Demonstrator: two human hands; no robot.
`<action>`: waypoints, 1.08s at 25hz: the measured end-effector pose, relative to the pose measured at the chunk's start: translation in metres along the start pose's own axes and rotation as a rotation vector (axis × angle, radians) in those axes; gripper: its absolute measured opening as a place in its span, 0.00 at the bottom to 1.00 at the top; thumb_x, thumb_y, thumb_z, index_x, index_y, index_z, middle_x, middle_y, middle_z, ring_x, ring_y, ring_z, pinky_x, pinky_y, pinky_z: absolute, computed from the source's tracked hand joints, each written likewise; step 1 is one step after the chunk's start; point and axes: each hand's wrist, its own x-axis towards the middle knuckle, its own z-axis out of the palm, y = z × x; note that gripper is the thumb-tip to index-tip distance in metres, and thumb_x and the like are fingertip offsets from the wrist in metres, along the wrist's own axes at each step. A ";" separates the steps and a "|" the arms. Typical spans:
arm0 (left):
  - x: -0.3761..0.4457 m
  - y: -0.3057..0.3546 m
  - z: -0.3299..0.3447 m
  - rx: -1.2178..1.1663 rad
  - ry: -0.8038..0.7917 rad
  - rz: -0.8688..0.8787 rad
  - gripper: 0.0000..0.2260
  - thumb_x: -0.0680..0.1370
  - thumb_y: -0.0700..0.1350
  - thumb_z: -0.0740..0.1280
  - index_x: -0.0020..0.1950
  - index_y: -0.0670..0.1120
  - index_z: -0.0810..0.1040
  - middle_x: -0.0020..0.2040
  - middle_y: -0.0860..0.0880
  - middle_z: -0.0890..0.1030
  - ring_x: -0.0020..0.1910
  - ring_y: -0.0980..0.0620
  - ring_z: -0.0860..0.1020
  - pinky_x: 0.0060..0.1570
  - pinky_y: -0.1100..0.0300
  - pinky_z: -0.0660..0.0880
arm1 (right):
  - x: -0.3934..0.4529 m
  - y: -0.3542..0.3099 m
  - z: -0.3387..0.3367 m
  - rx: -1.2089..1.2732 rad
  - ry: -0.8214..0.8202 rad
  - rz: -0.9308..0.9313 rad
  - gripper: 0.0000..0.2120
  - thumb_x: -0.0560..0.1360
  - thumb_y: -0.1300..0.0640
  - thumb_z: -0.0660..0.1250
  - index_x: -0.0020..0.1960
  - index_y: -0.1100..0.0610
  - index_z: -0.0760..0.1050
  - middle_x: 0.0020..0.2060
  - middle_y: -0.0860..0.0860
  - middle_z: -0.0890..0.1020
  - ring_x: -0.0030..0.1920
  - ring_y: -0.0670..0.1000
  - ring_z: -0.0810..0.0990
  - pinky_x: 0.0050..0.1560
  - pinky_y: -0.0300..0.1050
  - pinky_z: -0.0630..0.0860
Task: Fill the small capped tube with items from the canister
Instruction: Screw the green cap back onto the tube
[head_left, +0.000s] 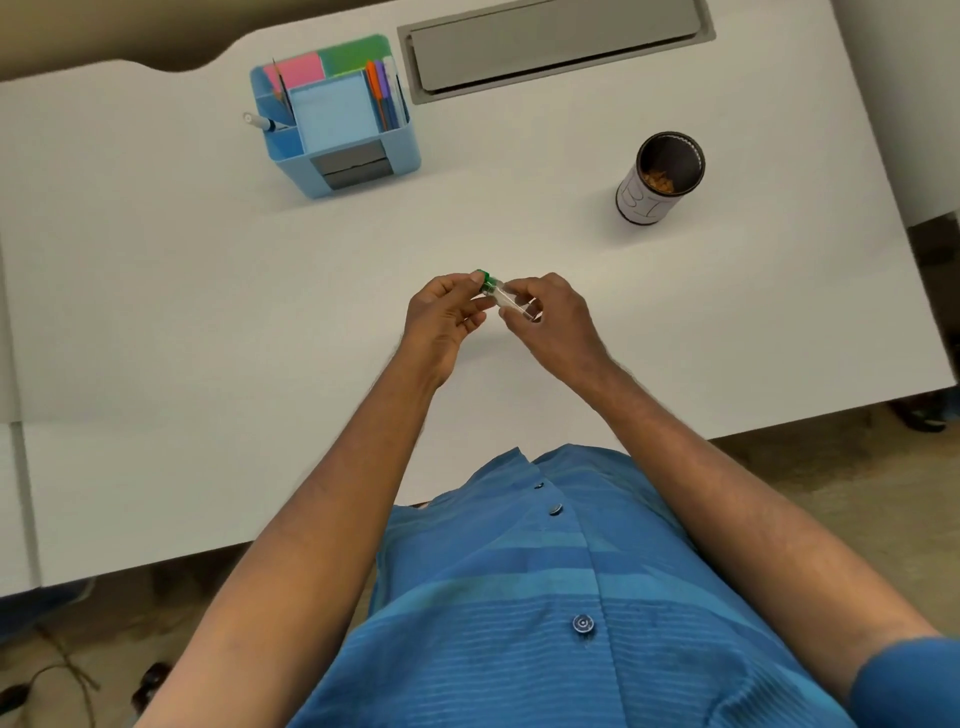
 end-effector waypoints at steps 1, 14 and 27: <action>-0.002 0.001 -0.005 0.019 -0.001 0.011 0.04 0.78 0.42 0.74 0.50 0.45 0.81 0.49 0.45 0.87 0.48 0.47 0.86 0.51 0.57 0.79 | -0.001 -0.002 0.004 -0.003 0.004 -0.017 0.16 0.79 0.54 0.72 0.65 0.54 0.80 0.51 0.49 0.78 0.43 0.41 0.78 0.46 0.28 0.71; -0.017 0.035 -0.071 0.187 -0.114 -0.010 0.12 0.80 0.41 0.71 0.63 0.40 0.82 0.54 0.43 0.87 0.51 0.45 0.87 0.54 0.56 0.83 | -0.005 -0.039 0.045 0.121 0.111 -0.182 0.13 0.75 0.64 0.75 0.58 0.58 0.80 0.52 0.52 0.82 0.51 0.48 0.81 0.50 0.32 0.77; -0.008 0.068 -0.077 0.207 -0.213 0.048 0.13 0.79 0.34 0.71 0.63 0.41 0.81 0.52 0.44 0.88 0.53 0.44 0.87 0.57 0.54 0.84 | 0.018 -0.055 0.037 0.519 -0.052 0.094 0.10 0.77 0.59 0.74 0.58 0.61 0.83 0.46 0.55 0.87 0.44 0.54 0.87 0.49 0.45 0.84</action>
